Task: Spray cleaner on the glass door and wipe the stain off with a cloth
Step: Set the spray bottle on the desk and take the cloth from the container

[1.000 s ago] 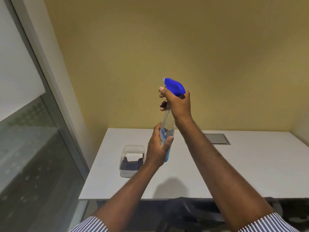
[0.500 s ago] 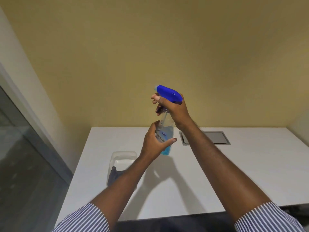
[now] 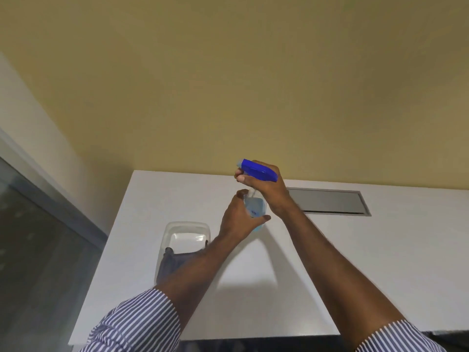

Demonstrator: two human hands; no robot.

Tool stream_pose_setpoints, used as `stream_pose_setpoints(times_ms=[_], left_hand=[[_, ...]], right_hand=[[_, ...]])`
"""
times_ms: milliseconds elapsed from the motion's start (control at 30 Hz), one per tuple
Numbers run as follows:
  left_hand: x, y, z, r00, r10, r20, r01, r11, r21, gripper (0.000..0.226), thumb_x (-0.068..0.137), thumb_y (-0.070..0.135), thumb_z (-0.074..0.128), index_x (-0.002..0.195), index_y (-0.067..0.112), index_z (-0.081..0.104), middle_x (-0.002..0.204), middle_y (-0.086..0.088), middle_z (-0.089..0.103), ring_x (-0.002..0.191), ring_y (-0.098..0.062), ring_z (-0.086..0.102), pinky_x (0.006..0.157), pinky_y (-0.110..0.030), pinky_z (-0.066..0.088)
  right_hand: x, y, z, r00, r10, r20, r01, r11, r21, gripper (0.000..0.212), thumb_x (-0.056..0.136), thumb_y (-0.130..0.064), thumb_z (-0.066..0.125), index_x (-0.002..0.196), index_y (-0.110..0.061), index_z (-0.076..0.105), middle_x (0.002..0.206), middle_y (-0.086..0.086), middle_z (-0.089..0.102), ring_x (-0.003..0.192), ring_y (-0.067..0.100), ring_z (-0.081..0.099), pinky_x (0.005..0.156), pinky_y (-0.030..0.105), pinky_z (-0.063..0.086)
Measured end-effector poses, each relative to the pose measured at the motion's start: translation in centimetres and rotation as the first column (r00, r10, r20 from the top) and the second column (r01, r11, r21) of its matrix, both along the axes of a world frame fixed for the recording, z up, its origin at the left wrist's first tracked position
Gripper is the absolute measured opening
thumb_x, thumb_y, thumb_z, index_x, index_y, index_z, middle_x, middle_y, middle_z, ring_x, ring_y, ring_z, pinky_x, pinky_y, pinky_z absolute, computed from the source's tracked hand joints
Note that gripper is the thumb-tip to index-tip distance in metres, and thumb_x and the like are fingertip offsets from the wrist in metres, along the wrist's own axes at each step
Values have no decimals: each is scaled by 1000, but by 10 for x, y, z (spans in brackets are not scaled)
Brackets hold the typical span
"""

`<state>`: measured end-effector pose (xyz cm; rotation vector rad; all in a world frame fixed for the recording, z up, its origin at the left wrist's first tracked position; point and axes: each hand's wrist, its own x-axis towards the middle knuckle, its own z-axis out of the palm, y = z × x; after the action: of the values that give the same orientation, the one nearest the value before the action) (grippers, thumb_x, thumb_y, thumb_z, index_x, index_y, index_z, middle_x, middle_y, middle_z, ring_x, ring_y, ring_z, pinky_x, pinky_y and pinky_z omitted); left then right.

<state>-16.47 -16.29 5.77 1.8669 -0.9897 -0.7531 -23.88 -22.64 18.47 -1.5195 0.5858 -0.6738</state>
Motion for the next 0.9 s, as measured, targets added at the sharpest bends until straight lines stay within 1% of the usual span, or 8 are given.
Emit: stream_pose_setpoints(times_ms=[133,200,300,400,500,600,767,900], left_hand=[[4,-10,-35,999,-33,-3,33,996,80,98,67,58,89,144,24,39,143,2,56,129,-18,56,100,-25,44],[6,-11,-50,999,-40,-15,41,993,109,97,69,57,88,146,27,38,146,4,54,131,-17,55,102,-25,42],[8,-11,-67,994,-87,-59,93,991,93,88,71,53,86,142,29,40,140,6,56,127,-17,58,110,-32,49],[10,-12,-76,982,-135,-133,140,990,29,80,70,47,83,137,24,46,129,3,61,118,-20,62,104,-43,57],[12,-13,-86,981,-134,-139,140,989,38,79,72,39,86,137,18,47,126,-2,63,116,-22,64,102,-44,58],[13,-13,-95,981,-135,-141,145,988,59,79,75,29,90,138,14,46,128,-6,62,118,-24,63,103,-45,57],[13,-14,-106,979,-158,-127,171,981,91,80,76,29,91,140,12,46,131,-7,61,120,-25,62,102,-43,57],[12,-13,-110,979,-194,-62,201,971,130,85,75,32,91,143,11,43,134,-7,60,122,-25,61,103,-42,57]], right_hand=[[2,-14,-44,999,-5,-37,6,999,40,15,89,-1,76,103,-5,77,95,1,78,94,17,74,81,23,57],[2,-18,-65,998,-39,-48,42,997,60,15,89,-4,75,103,-6,76,94,2,78,93,19,74,82,26,58],[0,-21,-94,995,-81,-53,84,994,71,10,93,1,71,102,1,72,92,11,74,88,25,71,81,35,58],[0,-23,-113,995,-89,-45,91,995,36,7,95,11,64,101,11,68,88,15,71,82,23,70,76,32,58],[3,-24,-124,995,-82,-61,83,997,7,7,95,14,62,100,13,67,86,15,70,80,18,70,74,29,58],[5,-24,-131,993,-80,-83,83,996,33,8,95,14,62,99,9,67,86,12,70,80,18,70,75,30,58],[6,-23,-141,992,-81,-99,90,993,83,11,95,11,65,104,7,68,93,14,71,86,22,71,82,35,58],[4,-22,-149,987,-97,-127,109,990,92,16,96,10,64,111,15,66,100,17,71,86,15,73,80,26,59]])
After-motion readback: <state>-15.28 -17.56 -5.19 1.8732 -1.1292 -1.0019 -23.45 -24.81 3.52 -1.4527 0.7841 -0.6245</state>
